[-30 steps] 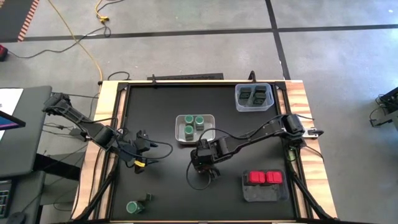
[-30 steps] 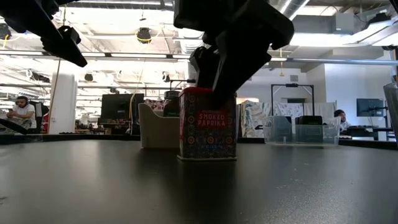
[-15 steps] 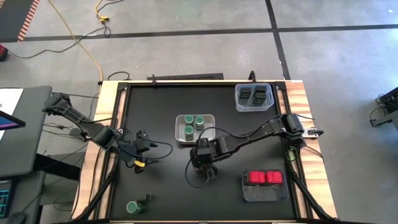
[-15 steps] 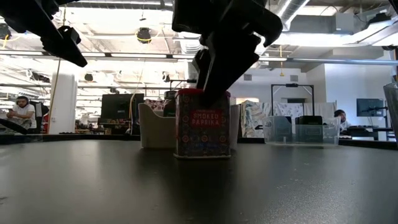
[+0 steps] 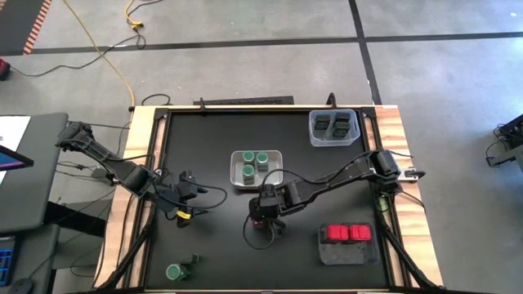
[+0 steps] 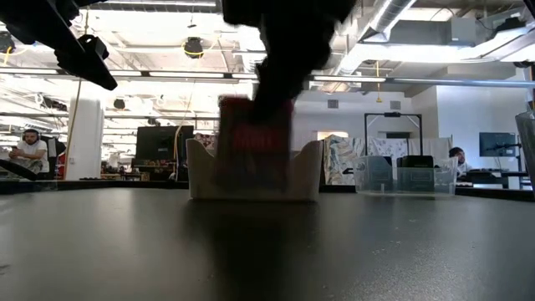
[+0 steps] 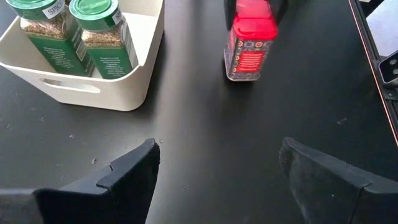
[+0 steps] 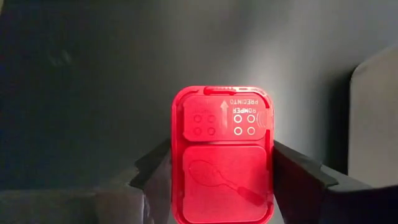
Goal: Sort spices by type
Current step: Put the red seasoning can into the black bin
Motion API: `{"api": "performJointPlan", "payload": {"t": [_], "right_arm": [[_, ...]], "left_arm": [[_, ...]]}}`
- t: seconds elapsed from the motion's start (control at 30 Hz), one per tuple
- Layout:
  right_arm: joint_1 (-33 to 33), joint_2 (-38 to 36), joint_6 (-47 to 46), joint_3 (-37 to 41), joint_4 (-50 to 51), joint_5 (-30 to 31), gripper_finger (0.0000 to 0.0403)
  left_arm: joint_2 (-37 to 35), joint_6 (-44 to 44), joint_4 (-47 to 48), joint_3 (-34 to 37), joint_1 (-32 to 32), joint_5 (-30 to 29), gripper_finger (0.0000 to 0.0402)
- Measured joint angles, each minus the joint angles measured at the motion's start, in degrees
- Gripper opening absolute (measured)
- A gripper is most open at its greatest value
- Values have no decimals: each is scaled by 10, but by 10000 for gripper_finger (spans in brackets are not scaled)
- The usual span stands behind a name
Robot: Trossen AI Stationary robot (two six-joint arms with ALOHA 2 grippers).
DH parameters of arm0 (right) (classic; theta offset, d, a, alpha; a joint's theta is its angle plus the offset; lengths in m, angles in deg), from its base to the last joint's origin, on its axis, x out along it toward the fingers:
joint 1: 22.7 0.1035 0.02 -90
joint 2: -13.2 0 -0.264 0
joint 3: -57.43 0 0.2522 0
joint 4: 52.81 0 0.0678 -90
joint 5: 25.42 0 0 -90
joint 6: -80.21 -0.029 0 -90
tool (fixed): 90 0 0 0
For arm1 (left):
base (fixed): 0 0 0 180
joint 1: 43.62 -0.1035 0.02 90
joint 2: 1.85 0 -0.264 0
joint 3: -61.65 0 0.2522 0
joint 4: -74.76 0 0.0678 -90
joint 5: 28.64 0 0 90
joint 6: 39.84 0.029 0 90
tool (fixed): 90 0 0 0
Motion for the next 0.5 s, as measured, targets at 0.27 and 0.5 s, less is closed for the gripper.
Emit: {"api": "performJointPlan", "payload": {"t": [0.27,0.5], "right_arm": [[47,-42,-35,-49,51,35,243],[143,-136,-132,-49,156,151,243]], "left_arm": [[0,-4,0,0,0,0,318],[0,0,0,0,0,1,318]]}}
